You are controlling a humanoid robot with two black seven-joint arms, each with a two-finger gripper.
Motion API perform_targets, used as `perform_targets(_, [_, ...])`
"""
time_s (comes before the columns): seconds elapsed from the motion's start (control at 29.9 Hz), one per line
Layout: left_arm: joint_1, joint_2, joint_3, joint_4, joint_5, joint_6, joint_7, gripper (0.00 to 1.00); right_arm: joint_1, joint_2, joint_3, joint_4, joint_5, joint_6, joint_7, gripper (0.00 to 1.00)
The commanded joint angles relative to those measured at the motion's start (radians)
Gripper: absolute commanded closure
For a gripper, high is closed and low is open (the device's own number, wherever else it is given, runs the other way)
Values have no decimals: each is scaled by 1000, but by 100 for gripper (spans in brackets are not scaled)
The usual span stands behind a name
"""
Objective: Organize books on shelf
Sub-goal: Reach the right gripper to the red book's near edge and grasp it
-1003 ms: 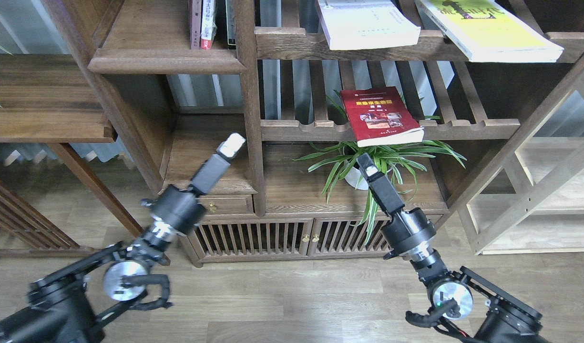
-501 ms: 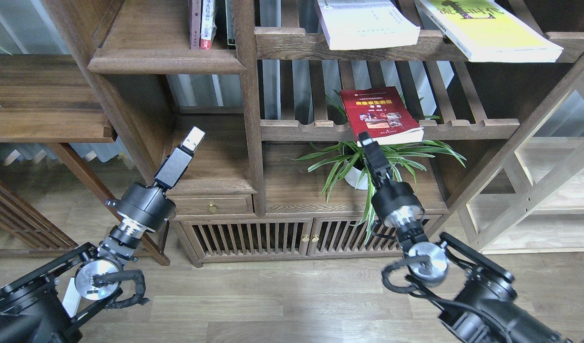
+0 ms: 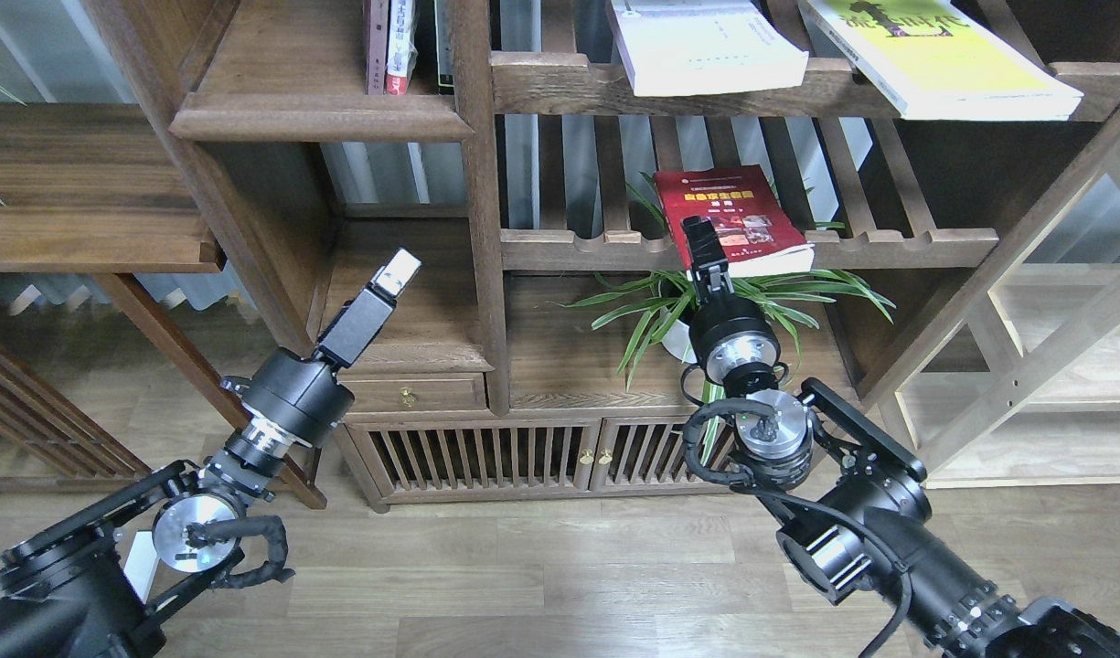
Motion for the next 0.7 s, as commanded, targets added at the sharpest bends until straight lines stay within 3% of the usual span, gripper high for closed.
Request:
perform_targets(0.0, [0,2,-6,1,0,0,1,1,0,3,22,-15,0,-7,-16,0])
perform_targets(0.67, [1,1,-4,14,1,0,1,1,82,29,95,-194,-1,1,-28,0])
